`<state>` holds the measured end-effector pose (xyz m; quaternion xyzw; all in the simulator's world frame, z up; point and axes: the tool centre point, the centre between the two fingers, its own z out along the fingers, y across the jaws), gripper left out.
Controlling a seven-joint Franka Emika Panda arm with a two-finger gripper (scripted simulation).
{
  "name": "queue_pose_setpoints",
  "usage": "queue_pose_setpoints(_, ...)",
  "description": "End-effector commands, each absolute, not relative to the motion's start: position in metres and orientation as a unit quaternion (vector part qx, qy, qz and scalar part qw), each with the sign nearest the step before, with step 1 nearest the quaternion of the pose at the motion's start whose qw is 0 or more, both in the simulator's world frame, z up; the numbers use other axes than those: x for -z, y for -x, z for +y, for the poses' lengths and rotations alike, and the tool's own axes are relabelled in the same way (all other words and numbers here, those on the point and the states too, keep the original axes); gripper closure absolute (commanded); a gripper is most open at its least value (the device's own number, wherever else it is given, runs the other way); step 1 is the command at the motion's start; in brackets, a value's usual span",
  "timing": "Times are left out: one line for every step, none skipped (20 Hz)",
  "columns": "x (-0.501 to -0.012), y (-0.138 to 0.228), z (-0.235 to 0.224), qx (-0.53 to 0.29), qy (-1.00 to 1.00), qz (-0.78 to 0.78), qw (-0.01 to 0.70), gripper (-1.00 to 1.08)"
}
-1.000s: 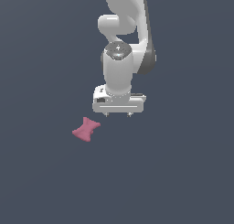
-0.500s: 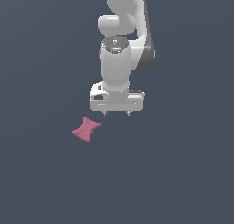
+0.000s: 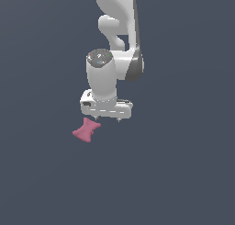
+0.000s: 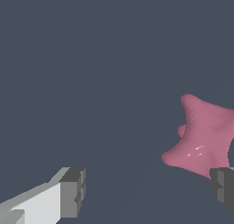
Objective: Pick up the object and move it to a goal position.
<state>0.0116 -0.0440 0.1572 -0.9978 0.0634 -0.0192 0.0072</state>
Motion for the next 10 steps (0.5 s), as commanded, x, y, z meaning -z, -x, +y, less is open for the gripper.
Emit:
queue_pose_setpoints(-0.140, -0.011, -0.068, 0.015, 0.995, 0.097, 0.007, -0.92)
queue_pose_setpoints(-0.132, -0.011, -0.079, 0.013, 0.993, 0.113, 0.006, -0.92)
queue_pose_setpoints(-0.124, -0.010, -0.091, 0.011, 0.992, 0.129, 0.006, -0.92)
queue_pose_setpoints(-0.117, -0.009, -0.101, 0.009, 0.989, 0.144, 0.005, -0.92)
queue_pose_setpoints(-0.110, -0.008, -0.111, 0.008, 0.987, 0.158, 0.005, -0.92)
queue_pose_setpoints(-0.104, -0.006, -0.120, 0.007, 0.985, 0.170, 0.004, -0.92)
queue_pose_setpoints(-0.098, -0.005, -0.128, 0.005, 0.983, 0.181, 0.004, -0.92)
queue_pose_setpoints(-0.093, -0.004, -0.135, 0.004, 0.981, 0.191, 0.003, -0.92)
queue_pose_setpoints(-0.088, -0.002, -0.142, 0.003, 0.980, 0.200, 0.002, -0.92)
queue_pose_setpoints(-0.084, -0.001, -0.147, 0.002, 0.978, 0.208, 0.002, -0.92)
